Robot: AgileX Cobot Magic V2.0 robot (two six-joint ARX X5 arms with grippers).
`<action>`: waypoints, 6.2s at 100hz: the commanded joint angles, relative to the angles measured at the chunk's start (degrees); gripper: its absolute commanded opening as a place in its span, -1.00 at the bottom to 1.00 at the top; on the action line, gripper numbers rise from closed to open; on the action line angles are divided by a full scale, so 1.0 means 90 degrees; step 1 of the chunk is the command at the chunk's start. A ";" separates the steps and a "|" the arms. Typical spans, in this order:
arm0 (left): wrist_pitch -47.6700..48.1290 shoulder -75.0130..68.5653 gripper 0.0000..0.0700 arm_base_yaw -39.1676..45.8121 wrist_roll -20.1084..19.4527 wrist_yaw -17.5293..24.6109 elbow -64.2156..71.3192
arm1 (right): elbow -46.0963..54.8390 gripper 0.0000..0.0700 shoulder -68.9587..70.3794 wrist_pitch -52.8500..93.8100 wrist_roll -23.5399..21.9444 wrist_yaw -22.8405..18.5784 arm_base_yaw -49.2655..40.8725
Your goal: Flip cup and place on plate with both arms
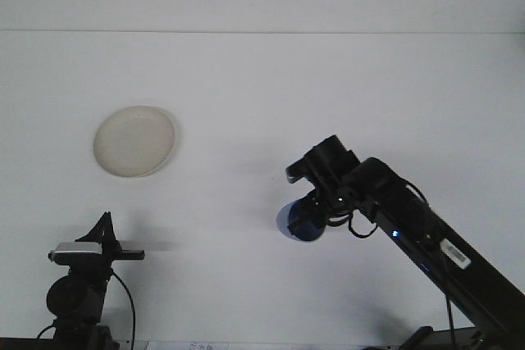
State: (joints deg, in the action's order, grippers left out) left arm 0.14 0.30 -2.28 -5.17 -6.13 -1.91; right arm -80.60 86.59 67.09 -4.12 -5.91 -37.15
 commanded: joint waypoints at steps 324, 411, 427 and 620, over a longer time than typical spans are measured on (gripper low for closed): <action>-0.0279 0.0063 -0.97 0.0002 0.2669 0.0126 -0.0690 | 0.5088 0.60 -0.8412 -0.3912 -0.0228 0.2686 -0.1168; 0.5275 0.7407 0.59 -0.2346 0.0908 0.3660 -0.8097 | 0.5088 0.60 -0.8412 -0.3827 -0.0066 0.2739 -0.1168; 0.5515 0.8495 0.59 -0.3356 0.0906 0.3279 -0.8580 | 0.5088 0.60 -0.8412 -0.3815 -0.0066 0.2737 -0.1168; 0.5821 1.1057 -0.98 -0.5338 0.0333 0.1948 -0.9066 | 0.5088 0.60 -0.8412 -0.3808 -0.0066 0.2739 -0.1168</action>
State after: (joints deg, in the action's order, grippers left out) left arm 51.37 99.15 -50.46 -0.82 11.68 -80.64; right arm -34.65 10.61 33.19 -4.93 18.48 -47.16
